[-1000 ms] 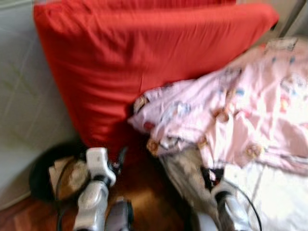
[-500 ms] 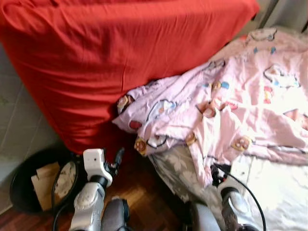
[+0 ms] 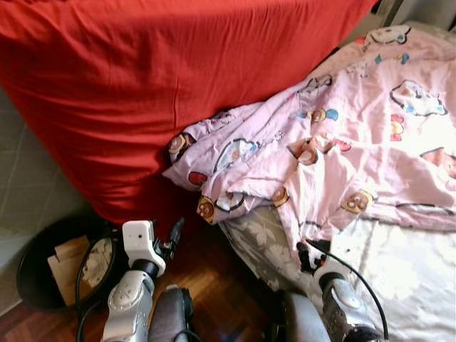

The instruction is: Clean up the room

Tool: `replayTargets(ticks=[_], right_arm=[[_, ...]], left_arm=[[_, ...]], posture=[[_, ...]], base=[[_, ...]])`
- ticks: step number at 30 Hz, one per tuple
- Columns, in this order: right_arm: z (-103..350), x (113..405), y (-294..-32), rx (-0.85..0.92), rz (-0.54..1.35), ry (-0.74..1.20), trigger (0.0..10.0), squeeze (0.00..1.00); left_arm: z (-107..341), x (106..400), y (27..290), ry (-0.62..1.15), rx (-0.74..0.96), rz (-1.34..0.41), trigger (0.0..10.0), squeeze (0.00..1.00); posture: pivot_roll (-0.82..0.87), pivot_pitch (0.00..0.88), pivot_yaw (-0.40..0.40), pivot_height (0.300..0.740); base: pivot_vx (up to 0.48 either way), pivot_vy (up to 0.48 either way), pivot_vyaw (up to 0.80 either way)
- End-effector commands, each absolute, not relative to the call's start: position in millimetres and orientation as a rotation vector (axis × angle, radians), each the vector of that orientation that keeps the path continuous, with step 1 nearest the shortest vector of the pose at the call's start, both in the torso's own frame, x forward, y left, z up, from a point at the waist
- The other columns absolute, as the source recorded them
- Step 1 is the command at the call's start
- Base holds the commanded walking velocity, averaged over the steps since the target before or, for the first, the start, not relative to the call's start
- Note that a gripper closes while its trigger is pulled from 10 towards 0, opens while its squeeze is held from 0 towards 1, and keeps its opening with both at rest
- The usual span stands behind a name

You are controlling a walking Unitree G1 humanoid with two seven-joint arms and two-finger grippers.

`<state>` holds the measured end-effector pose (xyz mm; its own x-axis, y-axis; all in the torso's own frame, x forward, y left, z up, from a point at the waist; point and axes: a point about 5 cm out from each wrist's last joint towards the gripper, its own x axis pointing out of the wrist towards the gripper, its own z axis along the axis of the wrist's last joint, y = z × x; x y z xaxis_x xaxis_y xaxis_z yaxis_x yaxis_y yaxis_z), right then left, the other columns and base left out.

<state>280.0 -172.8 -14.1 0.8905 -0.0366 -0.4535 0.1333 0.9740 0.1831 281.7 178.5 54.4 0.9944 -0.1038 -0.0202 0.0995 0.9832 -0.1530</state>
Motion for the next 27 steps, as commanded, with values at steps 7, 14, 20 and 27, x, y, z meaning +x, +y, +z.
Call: replayTargets(ticks=[7, 14, 20, 27], right_arm=[[-16, 279, -171, 0.168, -0.079, 0.487, 10.0, 0.00], [-8, 288, -168, 0.171, -0.066, 0.451, 10.0, 0.00], [-3, 293, -164, 0.168, -0.034, 0.428, 10.0, 0.00], [0, 298, -165, 0.091, -0.025, 0.451, 9.5, 0.00]], left_arm=[[59, 275, 183, 0.024, -0.153, -0.099, 10.0, 0.00], [60, 265, 185, 0.024, -0.156, -0.088, 10.0, 0.00], [59, 258, 186, 0.034, -0.157, -0.080, 10.0, 0.00], [57, 246, 185, 0.055, -0.162, -0.062, 10.0, 0.00]], posture=[[0.09, 0.358, 0.002, 0.623], [0.11, 0.389, -0.003, 0.623], [0.12, 0.396, -0.004, 0.623], [0.12, 0.405, -0.014, 0.623]], base=[[0.000, 0.000, 0.00], [0.000, 0.000, 0.00], [0.000, 0.000, 0.00], [0.000, 0.000, 0.00]])
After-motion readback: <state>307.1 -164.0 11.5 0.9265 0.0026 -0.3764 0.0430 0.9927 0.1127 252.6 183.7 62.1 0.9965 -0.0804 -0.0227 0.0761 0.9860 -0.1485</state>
